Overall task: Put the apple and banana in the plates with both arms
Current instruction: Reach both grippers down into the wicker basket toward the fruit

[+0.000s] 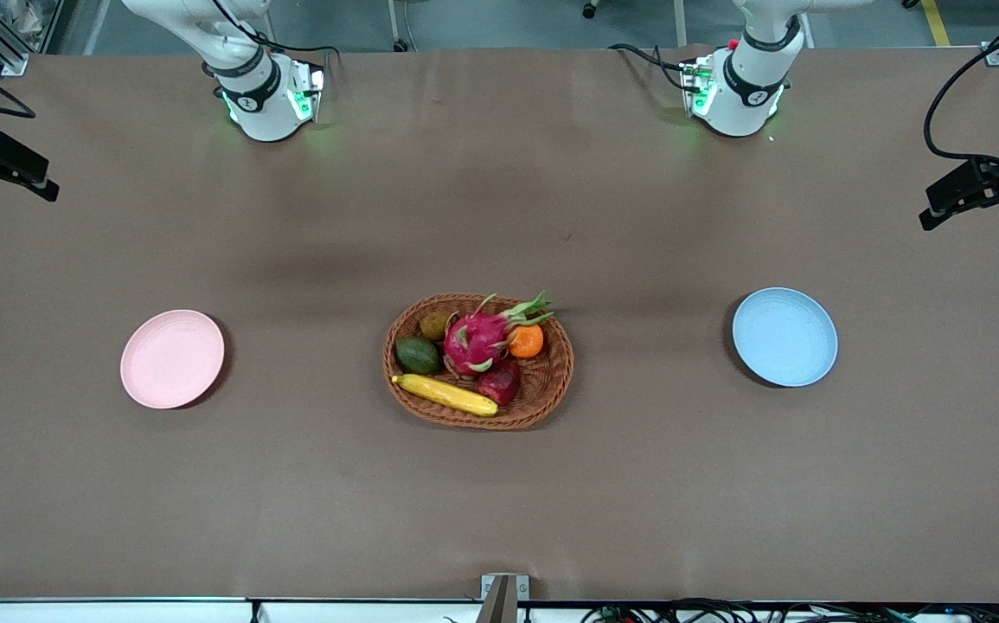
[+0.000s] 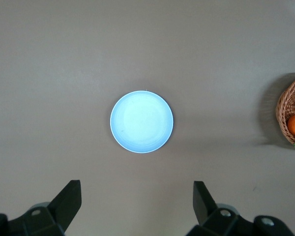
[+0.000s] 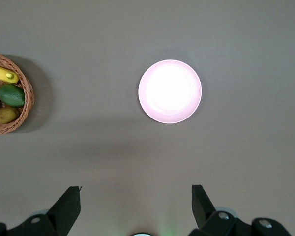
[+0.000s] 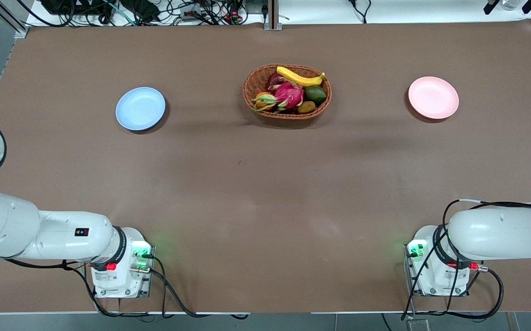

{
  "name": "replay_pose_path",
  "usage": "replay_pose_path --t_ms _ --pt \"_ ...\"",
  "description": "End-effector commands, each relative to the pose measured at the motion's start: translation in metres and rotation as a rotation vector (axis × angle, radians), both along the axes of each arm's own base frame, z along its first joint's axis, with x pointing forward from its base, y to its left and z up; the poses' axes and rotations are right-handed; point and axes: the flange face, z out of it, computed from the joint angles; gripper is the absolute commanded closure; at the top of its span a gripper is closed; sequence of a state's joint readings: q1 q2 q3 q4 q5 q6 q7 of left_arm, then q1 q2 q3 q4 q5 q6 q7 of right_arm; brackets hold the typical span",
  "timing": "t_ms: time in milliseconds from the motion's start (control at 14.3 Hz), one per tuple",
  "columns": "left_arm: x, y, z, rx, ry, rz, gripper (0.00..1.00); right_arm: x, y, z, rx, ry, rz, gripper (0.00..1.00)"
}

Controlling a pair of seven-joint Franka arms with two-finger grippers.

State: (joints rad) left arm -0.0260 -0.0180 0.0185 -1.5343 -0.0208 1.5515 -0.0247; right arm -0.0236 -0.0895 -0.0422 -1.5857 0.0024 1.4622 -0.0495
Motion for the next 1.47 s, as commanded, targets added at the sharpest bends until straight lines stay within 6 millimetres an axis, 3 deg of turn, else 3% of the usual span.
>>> replay_pose_path --t_ms 0,559,699,838,1048,1258,1397 --pt "-0.003 -0.001 0.003 0.012 0.006 -0.003 0.00 -0.012 -0.003 0.001 0.019 0.007 0.009 0.00" --pt "0.003 -0.003 -0.005 0.003 0.020 0.004 0.00 -0.011 -0.003 0.002 0.013 0.014 0.011 0.00" --pt "0.004 -0.013 -0.009 -0.022 0.029 0.080 0.00 -0.012 -0.004 0.001 0.004 0.024 0.003 0.00" --pt "0.008 -0.057 -0.016 -0.057 0.036 0.125 0.00 -0.009 -0.005 0.003 0.004 0.021 0.001 0.00" --pt "0.019 -0.139 -0.041 -0.077 0.073 0.120 0.00 -0.007 -0.010 0.008 0.001 0.000 -0.004 0.00" --pt "0.034 -0.221 -0.087 -0.089 0.094 0.155 0.00 0.003 -0.011 0.001 -0.001 -0.016 -0.004 0.00" --pt "0.041 -0.270 -0.124 -0.102 0.082 0.183 0.00 0.021 -0.015 -0.015 -0.006 -0.026 -0.006 0.00"
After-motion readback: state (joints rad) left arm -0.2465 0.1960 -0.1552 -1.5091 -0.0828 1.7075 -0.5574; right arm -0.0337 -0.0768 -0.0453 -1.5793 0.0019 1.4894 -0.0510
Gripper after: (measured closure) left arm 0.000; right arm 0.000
